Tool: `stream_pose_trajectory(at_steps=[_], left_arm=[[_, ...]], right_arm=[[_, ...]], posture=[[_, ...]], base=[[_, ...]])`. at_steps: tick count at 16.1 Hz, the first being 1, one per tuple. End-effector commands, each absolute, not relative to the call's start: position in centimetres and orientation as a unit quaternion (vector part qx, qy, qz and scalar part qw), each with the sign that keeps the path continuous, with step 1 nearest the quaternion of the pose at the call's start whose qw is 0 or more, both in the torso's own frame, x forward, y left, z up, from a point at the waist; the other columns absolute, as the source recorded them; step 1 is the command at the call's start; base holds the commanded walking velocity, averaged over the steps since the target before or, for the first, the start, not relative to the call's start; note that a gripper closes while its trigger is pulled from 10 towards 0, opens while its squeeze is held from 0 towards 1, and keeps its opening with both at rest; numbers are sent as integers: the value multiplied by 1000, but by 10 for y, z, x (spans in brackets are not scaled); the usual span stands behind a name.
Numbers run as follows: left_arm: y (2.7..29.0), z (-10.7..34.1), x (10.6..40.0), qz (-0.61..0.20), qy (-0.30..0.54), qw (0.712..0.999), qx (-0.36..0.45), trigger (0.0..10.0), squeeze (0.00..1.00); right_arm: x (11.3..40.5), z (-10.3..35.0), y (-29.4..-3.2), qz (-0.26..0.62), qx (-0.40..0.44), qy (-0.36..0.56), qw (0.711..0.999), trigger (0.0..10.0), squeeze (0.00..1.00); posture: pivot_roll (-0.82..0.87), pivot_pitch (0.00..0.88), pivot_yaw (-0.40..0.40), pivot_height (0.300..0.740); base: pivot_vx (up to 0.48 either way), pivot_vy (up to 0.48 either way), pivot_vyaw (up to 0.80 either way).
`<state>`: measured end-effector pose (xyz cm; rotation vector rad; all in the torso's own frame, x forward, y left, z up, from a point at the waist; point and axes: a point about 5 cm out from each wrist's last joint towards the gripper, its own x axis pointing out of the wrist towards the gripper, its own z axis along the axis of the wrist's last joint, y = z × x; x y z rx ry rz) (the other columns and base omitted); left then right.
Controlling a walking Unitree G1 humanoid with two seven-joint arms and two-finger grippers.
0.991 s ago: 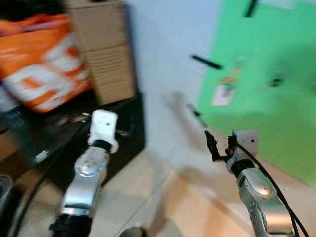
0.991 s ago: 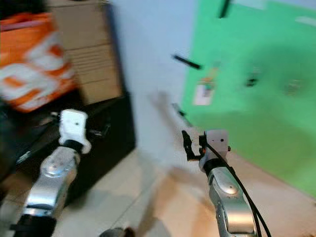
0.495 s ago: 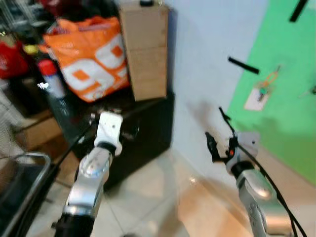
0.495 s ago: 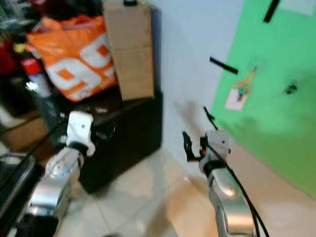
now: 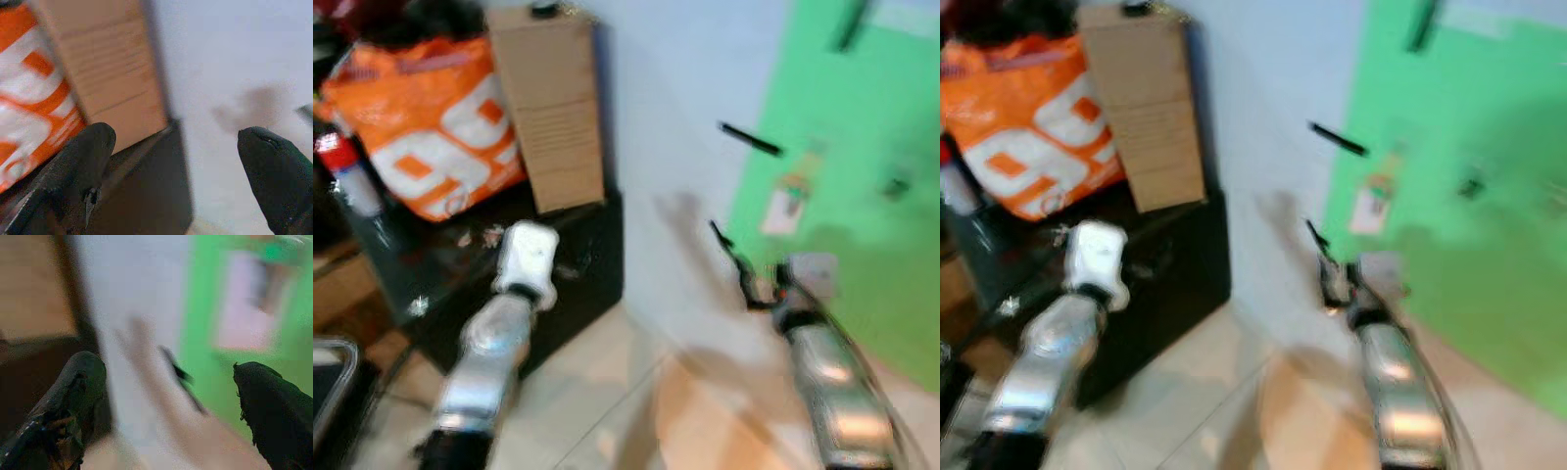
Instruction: Hang keys on a hook
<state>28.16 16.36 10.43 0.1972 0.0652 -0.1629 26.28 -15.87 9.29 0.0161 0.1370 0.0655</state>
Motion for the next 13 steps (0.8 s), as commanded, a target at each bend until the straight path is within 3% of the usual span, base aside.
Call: stream_pose_trajectory(at_steps=[1,2,7,13], left_arm=[[154,110,283,-91,18,991,94,10000,0],[154,110,283,-91,18,991,94,10000,0],[154,106,274,-107,25,989,98,10000,0],[153,104,271,-110,25,988,103,10000,0]], right_arm=[[262,93,-171,23,-12,72,997,10000,0],[261,89,-168,45,-4,92,995,10000,0],[239,87,-138,236,-1,93,967,10000,0],[244,90,-155,159,-24,74,984,10000,0]], posture=[[-94,0,9,740],[-94,0,9,740],[-95,0,14,740],[-104,0,14,740]], base=[[337,-277,0],[337,-277,0],[339,-273,800],[339,-274,771]])
